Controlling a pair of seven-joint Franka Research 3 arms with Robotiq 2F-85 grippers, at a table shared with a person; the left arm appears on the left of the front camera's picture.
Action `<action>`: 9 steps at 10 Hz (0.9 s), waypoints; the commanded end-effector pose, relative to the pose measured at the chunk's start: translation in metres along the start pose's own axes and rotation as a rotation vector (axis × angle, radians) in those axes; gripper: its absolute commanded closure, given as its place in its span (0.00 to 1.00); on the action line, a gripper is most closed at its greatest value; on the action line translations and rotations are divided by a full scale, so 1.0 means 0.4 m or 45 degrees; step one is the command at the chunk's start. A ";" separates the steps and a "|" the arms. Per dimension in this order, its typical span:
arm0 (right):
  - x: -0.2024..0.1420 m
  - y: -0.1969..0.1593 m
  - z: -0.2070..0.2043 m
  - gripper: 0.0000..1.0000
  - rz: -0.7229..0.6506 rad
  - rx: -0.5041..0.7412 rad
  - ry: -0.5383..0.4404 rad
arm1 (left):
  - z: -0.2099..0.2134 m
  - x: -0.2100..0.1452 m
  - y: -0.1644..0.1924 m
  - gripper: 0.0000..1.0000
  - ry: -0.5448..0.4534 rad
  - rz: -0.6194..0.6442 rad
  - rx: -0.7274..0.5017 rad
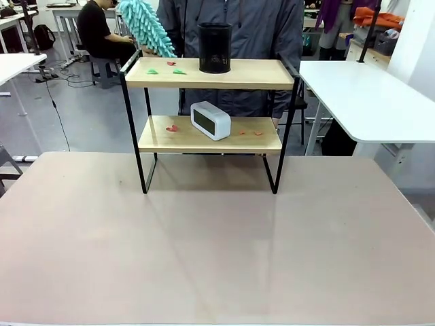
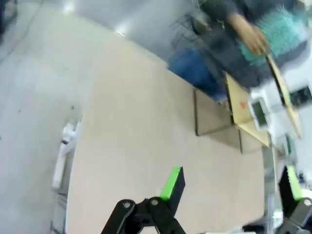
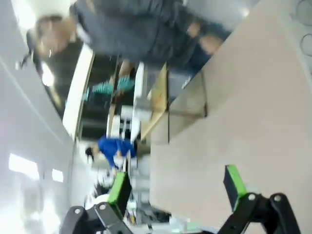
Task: Clean the shelf.
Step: Pick up the Duster from the human.
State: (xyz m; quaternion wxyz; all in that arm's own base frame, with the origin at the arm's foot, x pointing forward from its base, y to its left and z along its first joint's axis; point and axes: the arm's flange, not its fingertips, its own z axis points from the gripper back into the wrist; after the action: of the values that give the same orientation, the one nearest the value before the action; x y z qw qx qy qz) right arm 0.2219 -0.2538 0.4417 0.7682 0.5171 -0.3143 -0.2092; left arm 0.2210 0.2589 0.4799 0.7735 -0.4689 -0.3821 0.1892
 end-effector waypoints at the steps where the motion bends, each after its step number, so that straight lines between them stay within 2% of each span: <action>1: -0.025 0.076 -0.030 0.00 0.104 0.010 0.146 | -0.045 -0.011 -0.114 0.00 0.122 -0.189 -0.033; 9: -0.025 0.076 -0.030 0.00 0.104 0.010 0.146 | -0.045 -0.011 -0.114 0.00 0.122 -0.189 -0.033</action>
State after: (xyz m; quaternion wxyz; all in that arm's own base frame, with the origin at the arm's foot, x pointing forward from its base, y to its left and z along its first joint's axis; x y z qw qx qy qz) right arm 0.2190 -0.2274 0.4629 0.7945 0.5154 -0.2795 -0.1579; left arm 0.2259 0.2244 0.5124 0.8010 -0.4543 -0.3728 0.1140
